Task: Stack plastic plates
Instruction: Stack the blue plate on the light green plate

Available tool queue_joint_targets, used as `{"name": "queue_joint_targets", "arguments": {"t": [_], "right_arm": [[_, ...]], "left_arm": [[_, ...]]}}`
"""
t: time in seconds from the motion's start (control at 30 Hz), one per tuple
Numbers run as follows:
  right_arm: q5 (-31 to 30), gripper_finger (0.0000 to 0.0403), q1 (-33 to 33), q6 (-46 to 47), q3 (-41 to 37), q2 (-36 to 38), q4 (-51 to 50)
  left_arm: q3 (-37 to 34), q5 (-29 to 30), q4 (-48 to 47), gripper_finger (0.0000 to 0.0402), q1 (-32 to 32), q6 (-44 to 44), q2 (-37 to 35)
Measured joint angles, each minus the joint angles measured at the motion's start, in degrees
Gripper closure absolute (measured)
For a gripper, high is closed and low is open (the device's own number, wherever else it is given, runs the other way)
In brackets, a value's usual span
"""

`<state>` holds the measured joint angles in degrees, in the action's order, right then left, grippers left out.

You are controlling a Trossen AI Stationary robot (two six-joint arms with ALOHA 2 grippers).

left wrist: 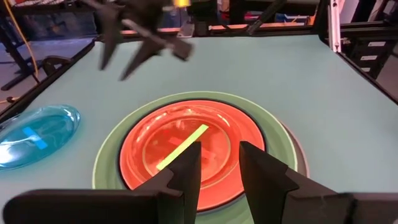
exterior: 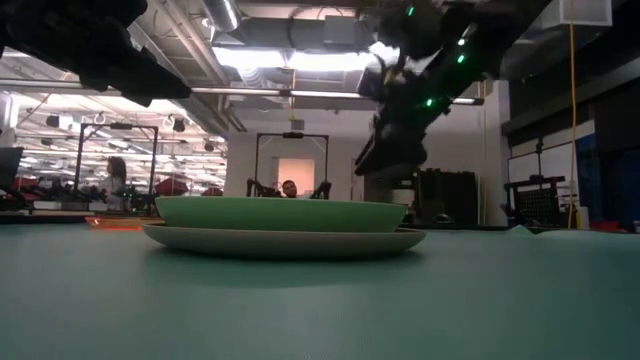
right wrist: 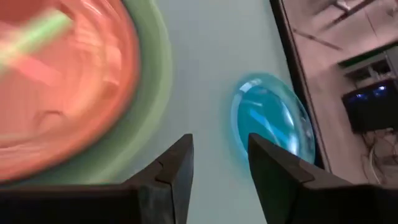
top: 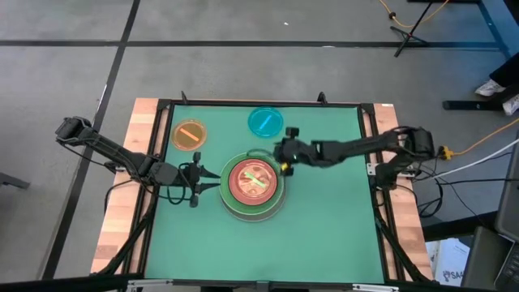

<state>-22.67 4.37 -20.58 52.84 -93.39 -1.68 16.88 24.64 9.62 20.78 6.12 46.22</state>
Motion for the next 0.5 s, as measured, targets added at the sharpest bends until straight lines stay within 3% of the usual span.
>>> {"name": "queue_joint_targets", "arguments": {"t": [0.23,0.5], "right_arm": [[8.09,0.0258,10.54,-8.38,0.03,-2.94,-2.06],[16.76,0.0258,18.25,-15.22,0.00,-6.65,1.19]], "left_arm": [[0.02,-0.33,0.32,0.0299,-0.02,1.02,0.02],[0.04,-0.11,0.36,0.0299,-0.15,0.40,0.02]]}}
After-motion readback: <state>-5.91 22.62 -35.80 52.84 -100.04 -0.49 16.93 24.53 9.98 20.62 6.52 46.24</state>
